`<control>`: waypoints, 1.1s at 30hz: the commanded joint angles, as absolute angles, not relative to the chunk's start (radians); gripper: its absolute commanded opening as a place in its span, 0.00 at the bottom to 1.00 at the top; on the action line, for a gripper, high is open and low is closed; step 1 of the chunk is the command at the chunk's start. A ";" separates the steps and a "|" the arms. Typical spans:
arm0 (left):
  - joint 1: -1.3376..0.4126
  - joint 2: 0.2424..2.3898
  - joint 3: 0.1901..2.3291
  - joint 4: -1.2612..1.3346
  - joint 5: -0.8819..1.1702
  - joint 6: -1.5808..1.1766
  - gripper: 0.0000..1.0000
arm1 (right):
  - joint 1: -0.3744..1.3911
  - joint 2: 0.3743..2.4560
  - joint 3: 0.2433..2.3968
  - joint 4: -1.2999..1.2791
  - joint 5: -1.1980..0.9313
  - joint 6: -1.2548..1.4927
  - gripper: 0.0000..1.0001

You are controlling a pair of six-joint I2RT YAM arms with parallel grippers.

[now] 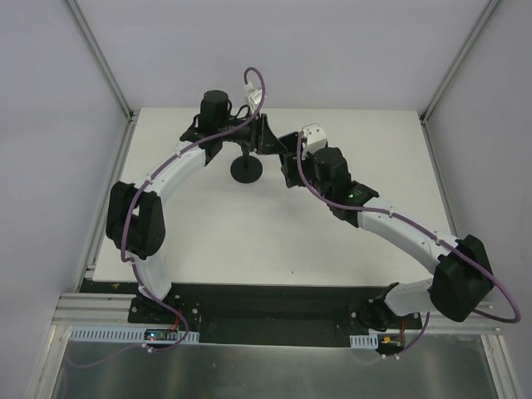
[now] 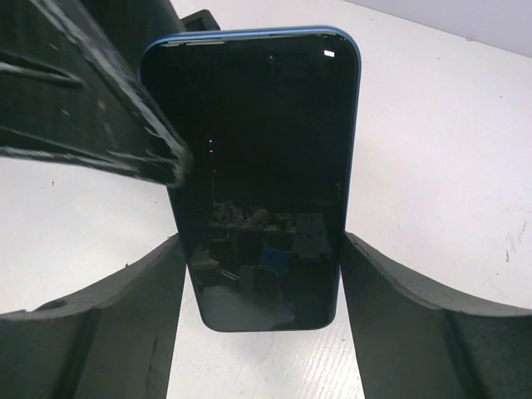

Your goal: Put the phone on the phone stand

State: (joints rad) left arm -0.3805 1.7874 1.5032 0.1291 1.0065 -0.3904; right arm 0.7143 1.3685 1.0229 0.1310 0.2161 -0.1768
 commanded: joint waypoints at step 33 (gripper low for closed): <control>-0.423 1.668 1.479 0.118 0.804 -0.287 0.00 | 0.772 1.368 1.068 0.227 0.298 -0.206 0.63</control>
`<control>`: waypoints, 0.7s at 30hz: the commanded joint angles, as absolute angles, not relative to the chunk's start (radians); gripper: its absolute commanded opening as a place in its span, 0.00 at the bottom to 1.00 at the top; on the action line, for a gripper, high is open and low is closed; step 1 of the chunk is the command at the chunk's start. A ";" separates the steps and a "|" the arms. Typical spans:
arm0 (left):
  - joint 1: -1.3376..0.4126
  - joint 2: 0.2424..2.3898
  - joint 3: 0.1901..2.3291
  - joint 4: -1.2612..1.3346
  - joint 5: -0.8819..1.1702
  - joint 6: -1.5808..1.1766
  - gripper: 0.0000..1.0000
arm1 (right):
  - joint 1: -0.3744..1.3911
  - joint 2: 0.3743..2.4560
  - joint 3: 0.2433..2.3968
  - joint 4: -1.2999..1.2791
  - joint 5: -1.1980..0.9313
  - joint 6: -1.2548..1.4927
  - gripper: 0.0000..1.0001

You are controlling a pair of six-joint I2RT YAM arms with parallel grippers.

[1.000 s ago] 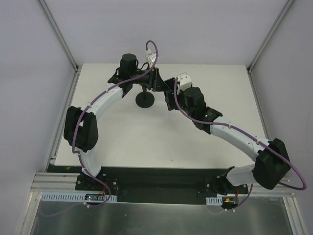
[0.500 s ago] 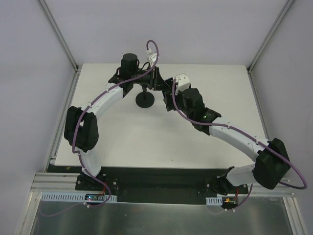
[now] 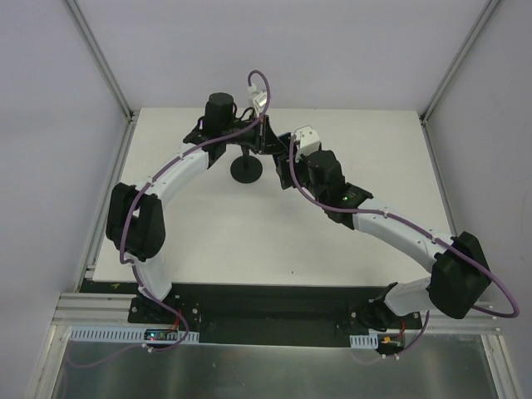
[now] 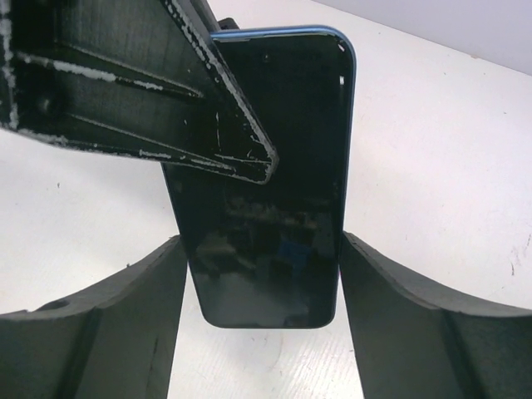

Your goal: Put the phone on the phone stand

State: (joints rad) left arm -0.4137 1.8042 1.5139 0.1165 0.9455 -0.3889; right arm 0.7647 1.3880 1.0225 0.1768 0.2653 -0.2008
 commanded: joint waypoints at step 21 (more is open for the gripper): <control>-0.422 1.253 1.399 0.057 0.134 -0.140 0.00 | 0.367 1.635 1.494 0.169 -0.270 -0.176 0.91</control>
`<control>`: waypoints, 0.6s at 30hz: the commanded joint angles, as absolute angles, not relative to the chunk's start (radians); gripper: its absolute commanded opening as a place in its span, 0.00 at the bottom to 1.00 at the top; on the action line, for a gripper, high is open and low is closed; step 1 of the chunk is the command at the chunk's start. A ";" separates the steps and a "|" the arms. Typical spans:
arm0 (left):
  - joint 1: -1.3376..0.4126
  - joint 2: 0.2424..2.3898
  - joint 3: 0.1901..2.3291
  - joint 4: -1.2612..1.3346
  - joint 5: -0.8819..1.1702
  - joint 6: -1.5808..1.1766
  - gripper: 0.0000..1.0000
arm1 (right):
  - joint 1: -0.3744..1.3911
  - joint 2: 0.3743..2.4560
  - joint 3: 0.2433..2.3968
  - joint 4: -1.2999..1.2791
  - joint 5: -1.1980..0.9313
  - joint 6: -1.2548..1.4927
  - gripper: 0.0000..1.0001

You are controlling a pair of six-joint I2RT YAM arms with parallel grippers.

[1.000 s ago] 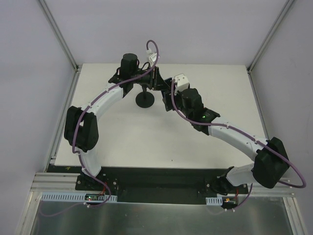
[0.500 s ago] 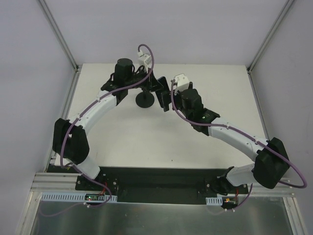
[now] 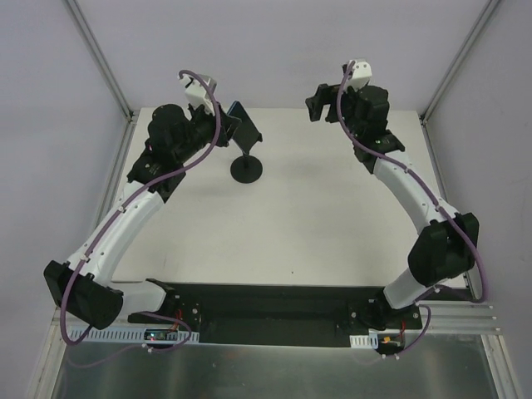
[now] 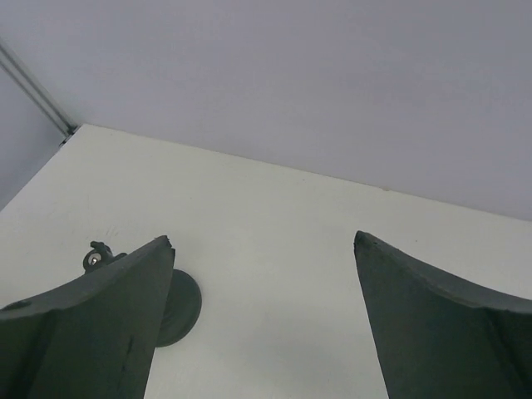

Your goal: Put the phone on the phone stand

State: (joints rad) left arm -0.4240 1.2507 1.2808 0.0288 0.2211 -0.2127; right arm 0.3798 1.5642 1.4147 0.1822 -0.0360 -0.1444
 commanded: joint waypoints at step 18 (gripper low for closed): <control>-0.423 1.281 1.373 0.078 0.130 -0.120 0.00 | 0.468 1.871 1.514 0.301 -0.545 -0.314 0.47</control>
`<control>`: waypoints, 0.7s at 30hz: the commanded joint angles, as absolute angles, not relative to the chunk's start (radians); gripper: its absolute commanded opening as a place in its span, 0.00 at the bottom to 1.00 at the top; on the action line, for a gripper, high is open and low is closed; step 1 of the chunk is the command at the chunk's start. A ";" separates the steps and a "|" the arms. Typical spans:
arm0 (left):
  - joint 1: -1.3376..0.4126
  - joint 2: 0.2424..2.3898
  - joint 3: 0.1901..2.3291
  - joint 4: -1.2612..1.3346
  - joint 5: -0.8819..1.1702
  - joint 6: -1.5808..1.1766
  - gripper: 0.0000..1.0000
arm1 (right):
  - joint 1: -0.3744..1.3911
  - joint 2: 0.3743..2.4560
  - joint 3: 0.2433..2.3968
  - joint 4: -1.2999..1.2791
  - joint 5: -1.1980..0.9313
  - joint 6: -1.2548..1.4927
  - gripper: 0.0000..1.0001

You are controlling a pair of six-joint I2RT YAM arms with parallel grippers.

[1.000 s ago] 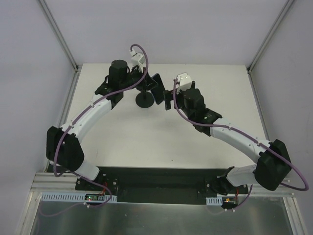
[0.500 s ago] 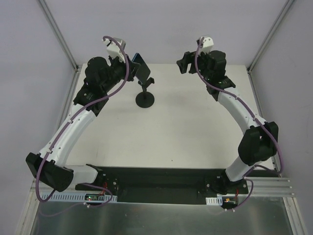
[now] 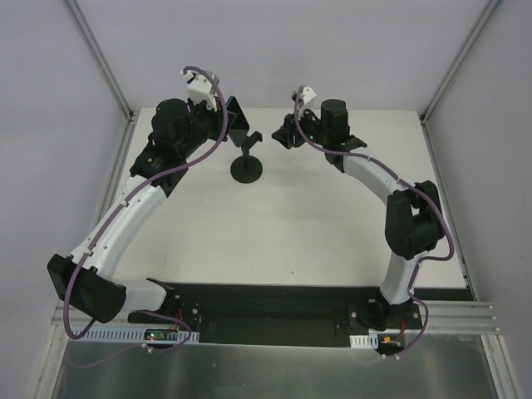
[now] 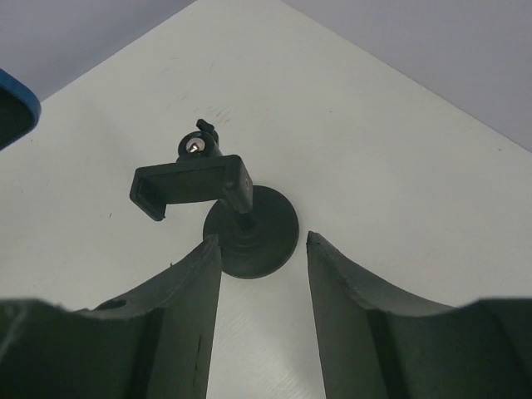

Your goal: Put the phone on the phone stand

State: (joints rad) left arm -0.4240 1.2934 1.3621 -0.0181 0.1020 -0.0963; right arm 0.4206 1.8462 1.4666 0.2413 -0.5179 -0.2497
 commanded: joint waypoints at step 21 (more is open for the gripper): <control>-0.423 1.278 1.355 0.081 0.187 -0.095 0.00 | 0.526 1.976 1.569 0.344 -0.403 -0.342 0.46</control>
